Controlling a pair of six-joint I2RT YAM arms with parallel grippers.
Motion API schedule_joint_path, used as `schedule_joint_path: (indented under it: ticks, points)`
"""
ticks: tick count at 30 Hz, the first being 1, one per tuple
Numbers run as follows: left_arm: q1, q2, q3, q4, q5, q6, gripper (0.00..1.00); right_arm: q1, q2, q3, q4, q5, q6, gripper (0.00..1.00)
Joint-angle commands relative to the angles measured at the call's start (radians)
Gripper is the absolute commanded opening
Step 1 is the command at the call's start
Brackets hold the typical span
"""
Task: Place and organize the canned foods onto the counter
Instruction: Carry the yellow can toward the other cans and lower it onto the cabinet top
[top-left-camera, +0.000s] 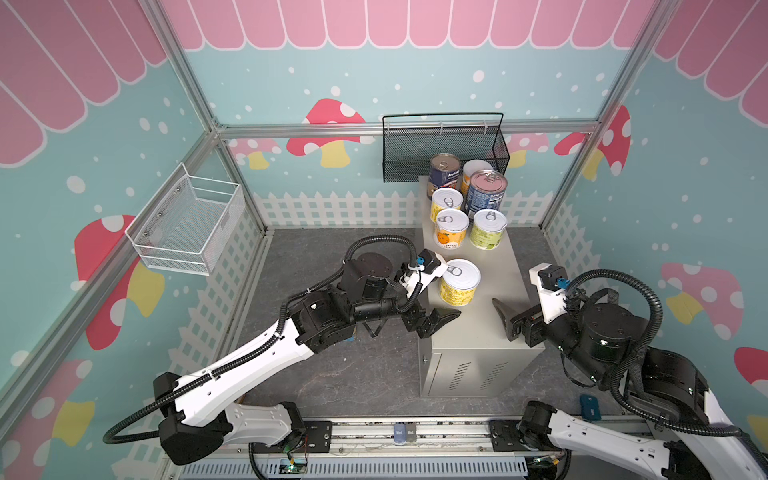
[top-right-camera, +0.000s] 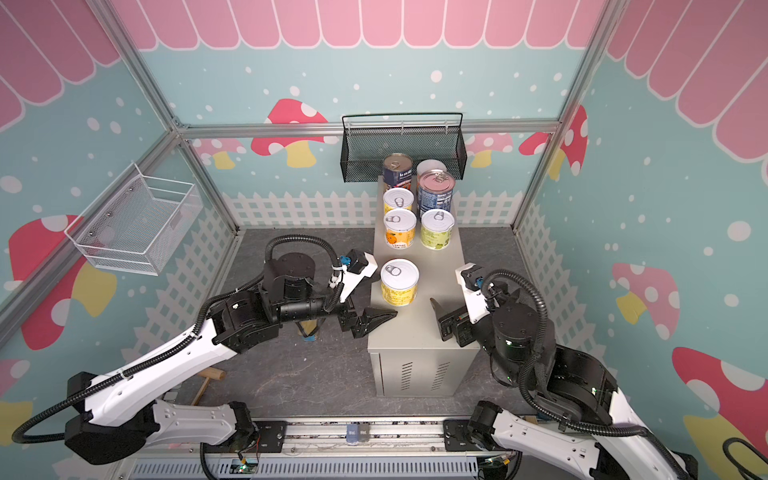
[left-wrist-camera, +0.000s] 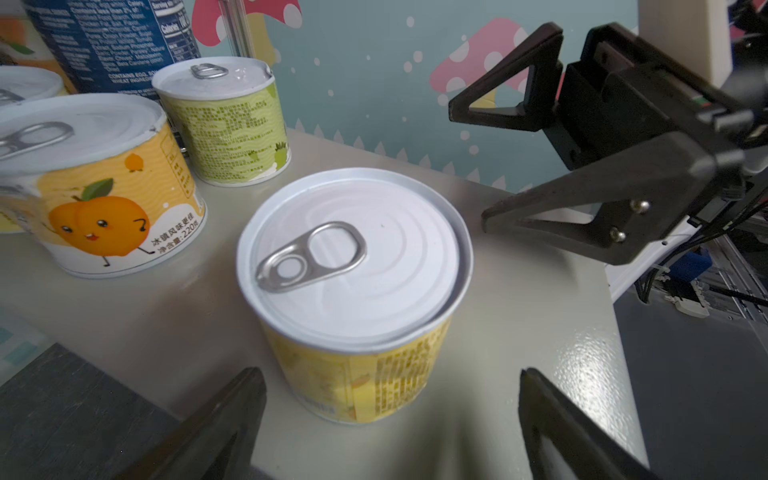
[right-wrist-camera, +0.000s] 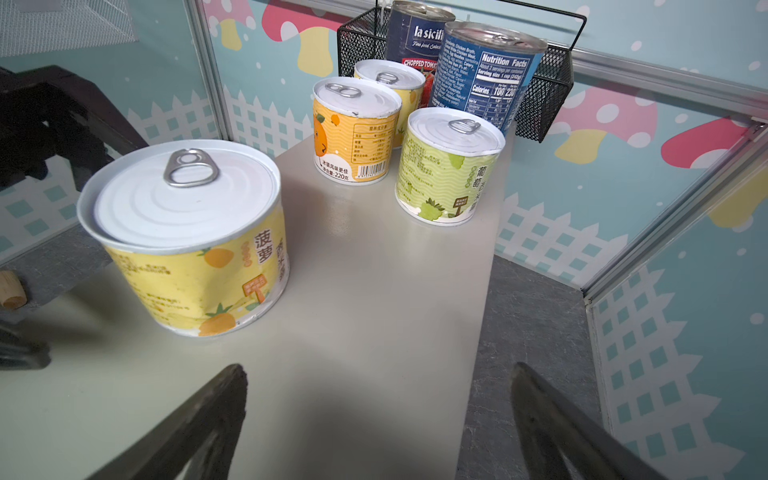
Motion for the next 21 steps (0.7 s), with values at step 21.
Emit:
schedule_joint_path:
  ticks: [21]
  points:
    - [0.009,0.064,-0.054,0.254,-0.006,0.017,0.75,0.005,-0.031,-0.022,0.049,-0.100,-0.053,0.99]
